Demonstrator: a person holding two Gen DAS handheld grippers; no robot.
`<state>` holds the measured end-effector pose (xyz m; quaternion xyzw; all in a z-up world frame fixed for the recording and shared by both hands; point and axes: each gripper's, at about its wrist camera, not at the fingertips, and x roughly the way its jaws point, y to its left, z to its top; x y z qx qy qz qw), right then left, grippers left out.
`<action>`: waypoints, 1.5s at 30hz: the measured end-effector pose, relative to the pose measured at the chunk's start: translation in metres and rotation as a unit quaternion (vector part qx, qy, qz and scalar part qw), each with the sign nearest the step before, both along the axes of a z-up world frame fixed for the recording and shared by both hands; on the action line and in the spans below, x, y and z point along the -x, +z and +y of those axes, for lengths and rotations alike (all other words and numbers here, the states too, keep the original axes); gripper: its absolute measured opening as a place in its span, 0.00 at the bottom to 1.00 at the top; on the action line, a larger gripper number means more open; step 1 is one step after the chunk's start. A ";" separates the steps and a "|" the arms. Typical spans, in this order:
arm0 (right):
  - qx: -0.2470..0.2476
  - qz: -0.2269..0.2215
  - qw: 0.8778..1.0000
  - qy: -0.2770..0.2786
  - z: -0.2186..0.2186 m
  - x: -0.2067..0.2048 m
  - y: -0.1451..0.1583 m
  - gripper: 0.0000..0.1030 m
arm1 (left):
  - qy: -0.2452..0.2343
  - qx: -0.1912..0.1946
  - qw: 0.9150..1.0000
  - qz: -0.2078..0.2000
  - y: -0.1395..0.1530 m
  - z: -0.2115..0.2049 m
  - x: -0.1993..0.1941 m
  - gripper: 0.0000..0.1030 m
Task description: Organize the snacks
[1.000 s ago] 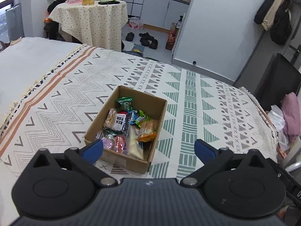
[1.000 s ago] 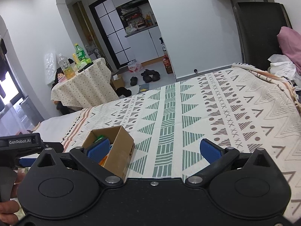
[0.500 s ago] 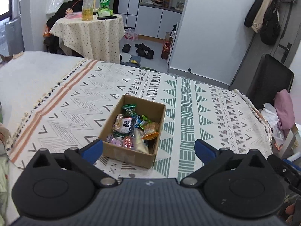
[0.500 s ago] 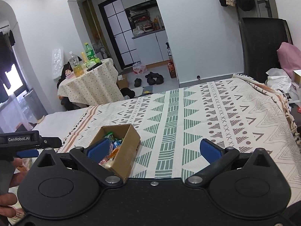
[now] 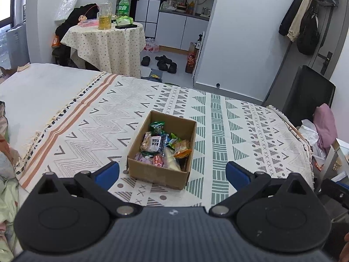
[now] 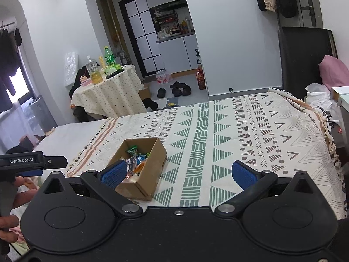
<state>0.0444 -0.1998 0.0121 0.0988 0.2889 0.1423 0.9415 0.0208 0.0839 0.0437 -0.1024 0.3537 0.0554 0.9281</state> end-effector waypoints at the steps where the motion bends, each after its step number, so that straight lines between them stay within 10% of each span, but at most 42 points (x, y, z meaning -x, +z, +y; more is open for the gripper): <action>1: -0.001 0.000 1.000 0.002 0.000 0.002 0.001 1.00 | -0.001 -0.002 1.000 0.000 0.000 0.001 0.003 1.00; 45: 0.016 0.025 0.999 0.036 0.009 0.019 -0.015 1.00 | -0.049 -0.048 0.997 0.034 -0.022 -0.012 0.023 1.00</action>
